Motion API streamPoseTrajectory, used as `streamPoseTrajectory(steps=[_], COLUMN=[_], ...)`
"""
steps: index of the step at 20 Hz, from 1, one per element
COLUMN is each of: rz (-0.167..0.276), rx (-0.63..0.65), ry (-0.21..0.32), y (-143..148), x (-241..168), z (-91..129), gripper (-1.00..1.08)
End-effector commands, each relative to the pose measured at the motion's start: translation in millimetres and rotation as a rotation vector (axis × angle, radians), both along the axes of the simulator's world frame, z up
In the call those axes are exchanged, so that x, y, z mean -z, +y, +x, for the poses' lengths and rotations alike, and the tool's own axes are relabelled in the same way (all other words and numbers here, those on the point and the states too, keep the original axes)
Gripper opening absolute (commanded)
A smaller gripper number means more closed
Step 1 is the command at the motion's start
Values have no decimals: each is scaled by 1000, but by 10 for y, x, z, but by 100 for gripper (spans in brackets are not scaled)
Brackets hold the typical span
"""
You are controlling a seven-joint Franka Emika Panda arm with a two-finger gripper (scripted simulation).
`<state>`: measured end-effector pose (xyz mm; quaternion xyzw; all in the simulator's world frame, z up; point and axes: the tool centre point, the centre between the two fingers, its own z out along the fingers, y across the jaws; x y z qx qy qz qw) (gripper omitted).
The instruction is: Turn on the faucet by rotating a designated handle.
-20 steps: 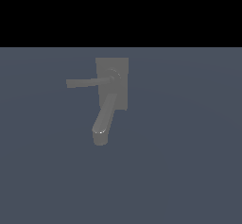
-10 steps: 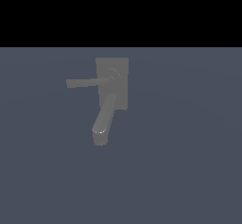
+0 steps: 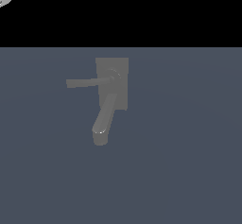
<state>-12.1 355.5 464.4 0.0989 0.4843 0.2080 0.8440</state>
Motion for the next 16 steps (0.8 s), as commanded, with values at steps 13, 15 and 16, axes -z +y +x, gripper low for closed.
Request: streamPoseTrajectory(steps=[13, 15, 16], rz=[-318, -340, -349], rx=[108, 126, 134], ry=[384, 424, 441], y=[-841, -991, -1059], x=[2633, 2869, 2971], z=[553, 565, 568], gripper=[-100, -100, -100])
